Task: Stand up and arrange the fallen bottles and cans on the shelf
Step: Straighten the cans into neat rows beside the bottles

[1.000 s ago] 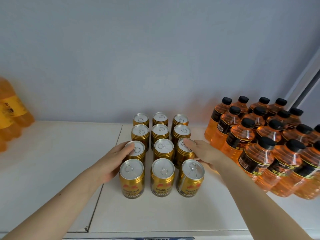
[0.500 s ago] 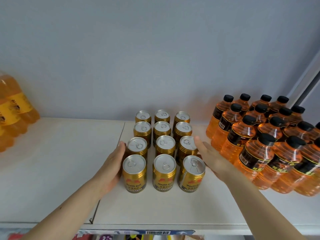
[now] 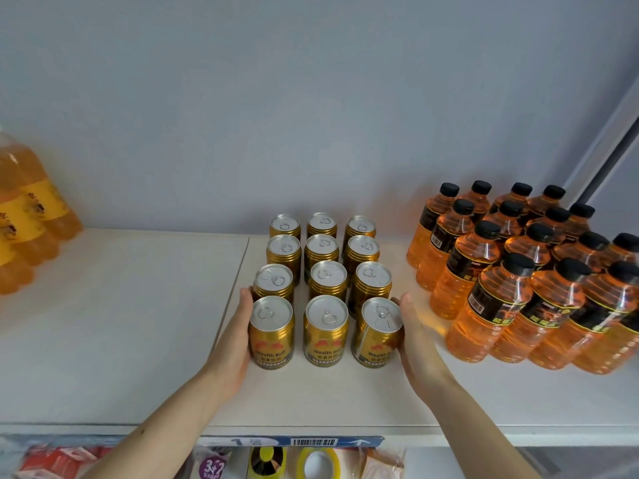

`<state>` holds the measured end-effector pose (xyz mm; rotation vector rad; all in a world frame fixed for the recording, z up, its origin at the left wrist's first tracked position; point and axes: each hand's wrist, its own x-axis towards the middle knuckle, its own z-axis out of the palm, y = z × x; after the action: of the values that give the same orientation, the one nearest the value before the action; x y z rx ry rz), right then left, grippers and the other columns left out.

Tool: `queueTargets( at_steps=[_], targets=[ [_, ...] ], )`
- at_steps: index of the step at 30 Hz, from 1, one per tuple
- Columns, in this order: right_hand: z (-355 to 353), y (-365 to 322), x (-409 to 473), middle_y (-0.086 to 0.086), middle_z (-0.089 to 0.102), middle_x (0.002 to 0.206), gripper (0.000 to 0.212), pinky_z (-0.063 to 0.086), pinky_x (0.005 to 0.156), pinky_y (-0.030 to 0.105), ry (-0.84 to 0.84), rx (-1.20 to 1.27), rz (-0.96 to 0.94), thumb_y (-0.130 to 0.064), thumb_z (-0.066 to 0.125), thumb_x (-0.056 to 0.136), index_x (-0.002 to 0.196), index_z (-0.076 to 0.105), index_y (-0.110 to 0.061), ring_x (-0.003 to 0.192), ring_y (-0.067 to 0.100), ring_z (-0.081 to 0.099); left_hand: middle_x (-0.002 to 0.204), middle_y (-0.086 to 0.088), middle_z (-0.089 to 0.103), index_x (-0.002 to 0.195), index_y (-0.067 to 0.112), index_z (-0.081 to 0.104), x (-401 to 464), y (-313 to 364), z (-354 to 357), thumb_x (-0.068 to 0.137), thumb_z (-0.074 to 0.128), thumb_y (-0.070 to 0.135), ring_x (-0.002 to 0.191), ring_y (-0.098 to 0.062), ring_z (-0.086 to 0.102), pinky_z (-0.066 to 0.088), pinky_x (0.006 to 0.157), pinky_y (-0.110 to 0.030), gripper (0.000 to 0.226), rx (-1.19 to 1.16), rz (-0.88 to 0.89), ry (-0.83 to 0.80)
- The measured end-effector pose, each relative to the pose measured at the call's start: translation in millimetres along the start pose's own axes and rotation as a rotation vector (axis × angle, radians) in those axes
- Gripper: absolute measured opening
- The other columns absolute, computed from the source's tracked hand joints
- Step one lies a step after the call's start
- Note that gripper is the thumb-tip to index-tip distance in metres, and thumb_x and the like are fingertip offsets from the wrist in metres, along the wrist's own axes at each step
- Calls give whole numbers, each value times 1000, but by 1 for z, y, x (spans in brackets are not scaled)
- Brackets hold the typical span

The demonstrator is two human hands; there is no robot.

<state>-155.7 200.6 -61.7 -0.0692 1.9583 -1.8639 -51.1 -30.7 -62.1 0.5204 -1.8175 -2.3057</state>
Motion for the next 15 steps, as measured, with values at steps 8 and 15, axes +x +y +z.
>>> queueTargets(
  at_steps=[8,15],
  targets=[
    [1,6,-25,-21,54,121,68,45,76,12,35,-292,-320,-68,66,69,126,41,-39,110,0,54,143,46,8,139,61,9,-23,6,6,66,43,86,139,8,10,22,104,-26,84,408,347,136],
    [-4,14,-18,-33,50,116,72,44,75,3,15,-392,-340,-61,77,56,115,37,-53,106,-20,48,144,6,42,140,24,38,-19,29,43,71,41,81,136,-15,33,16,114,-40,90,1340,831,91]
  ],
)
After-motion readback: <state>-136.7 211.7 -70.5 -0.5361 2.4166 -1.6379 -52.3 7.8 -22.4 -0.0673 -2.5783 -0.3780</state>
